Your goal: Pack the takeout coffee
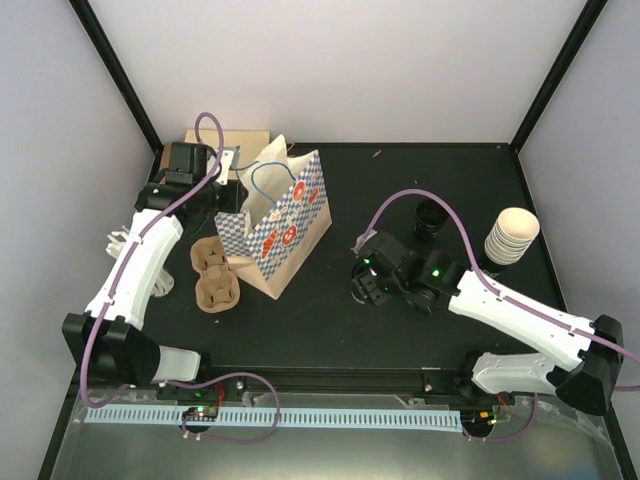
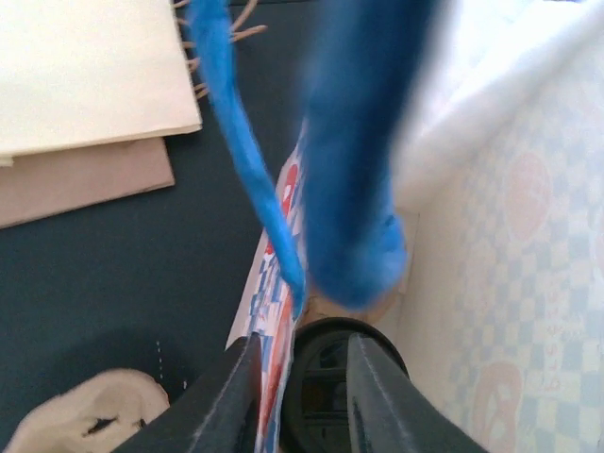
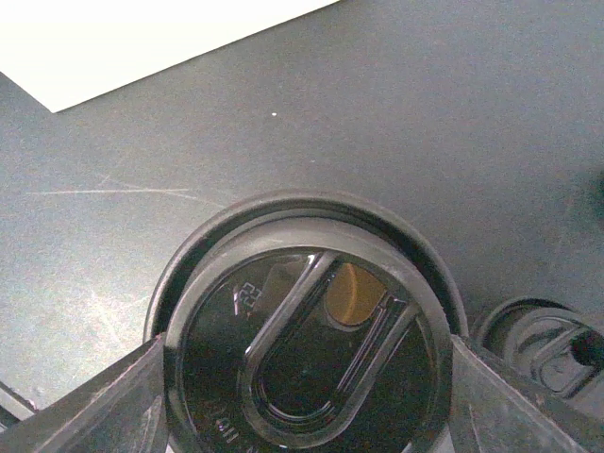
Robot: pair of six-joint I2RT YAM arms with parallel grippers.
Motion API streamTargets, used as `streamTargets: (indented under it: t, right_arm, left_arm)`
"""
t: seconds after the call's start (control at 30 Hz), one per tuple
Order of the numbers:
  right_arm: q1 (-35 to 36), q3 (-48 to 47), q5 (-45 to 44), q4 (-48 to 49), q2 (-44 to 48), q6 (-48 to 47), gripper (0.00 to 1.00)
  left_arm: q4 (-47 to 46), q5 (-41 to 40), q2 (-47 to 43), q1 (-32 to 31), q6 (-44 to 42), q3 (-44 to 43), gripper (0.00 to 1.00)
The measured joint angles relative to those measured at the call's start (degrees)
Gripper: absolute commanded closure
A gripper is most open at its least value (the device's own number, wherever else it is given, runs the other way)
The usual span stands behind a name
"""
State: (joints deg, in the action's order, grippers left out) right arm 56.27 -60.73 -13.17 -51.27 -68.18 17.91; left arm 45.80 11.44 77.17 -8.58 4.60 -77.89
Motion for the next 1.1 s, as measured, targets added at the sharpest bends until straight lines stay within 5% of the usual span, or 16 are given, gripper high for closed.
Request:
streamTargets:
  t: [0.13,0.5,1.1]
  right_arm:
    - [0.0,-1.7,-2.3,-1.8,0.4,0.0,0.26]
    - [-0.1,-8.3,-9.2,-8.6,5.7,0.1,0.29]
    - [-0.2,-27.4,-24.5,-10.8,12.5,-8.5,0.3]
  left_arm:
    - [0.4,5.7,0.5,0.0,-1.5,-0.9,0.98]
    - [0.4,10.8,-2.2,-5.9,-5.0,-1.5,0.98]
    - [0.3,-5.9,-9.1,-27.4,-11.3,0.7,0.98]
